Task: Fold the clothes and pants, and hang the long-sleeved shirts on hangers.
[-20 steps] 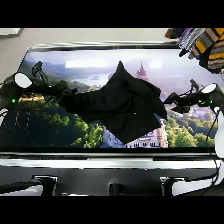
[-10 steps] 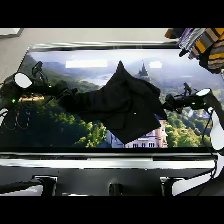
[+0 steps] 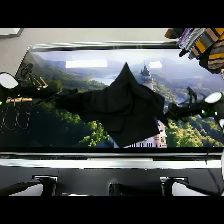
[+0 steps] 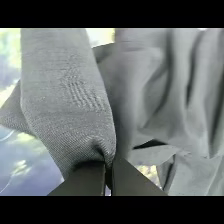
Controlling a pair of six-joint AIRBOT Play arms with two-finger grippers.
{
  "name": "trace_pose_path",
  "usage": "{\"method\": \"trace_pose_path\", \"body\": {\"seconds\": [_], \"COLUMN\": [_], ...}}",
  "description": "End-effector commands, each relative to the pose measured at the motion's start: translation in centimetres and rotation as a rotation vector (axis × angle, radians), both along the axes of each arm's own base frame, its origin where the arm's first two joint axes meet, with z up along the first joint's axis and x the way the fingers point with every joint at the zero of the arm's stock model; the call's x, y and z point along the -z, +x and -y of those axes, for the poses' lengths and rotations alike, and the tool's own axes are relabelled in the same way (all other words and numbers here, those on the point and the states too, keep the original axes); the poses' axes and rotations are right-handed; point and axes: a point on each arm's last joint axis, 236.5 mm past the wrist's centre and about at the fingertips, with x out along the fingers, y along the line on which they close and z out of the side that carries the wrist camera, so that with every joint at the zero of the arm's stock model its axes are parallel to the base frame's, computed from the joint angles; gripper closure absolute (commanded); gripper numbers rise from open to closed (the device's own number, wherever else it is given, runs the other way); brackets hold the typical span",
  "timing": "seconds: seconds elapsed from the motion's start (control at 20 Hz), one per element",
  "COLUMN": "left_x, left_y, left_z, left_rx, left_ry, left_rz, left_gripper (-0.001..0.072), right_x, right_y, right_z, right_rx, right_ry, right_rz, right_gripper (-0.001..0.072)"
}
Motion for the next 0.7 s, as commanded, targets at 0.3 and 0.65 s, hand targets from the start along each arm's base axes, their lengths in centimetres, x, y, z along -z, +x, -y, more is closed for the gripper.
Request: {"method": "trace_pose_path", "body": {"seconds": [0.3,0.65], "left_x": [0.6,2.1], "left_y": [-0.2,-9.4], "left_z": [-0.2,2.8], "left_rx": [-0.037,0.105], "left_ry": [-0.062,-0.138], "left_rz": [0.017,-0.086], "left_gripper": [0.0418,0.0025], "right_x": [-4.3,-4.7], "right_y": [-13.3,-13.1], "right_z": [-4.3,-4.4], "right_rx": [0.165,0.168], "right_ry": [-0.002,0.001], "right_rz": [0.049,0.071], "right_gripper": [0.0684,0.0683]}}
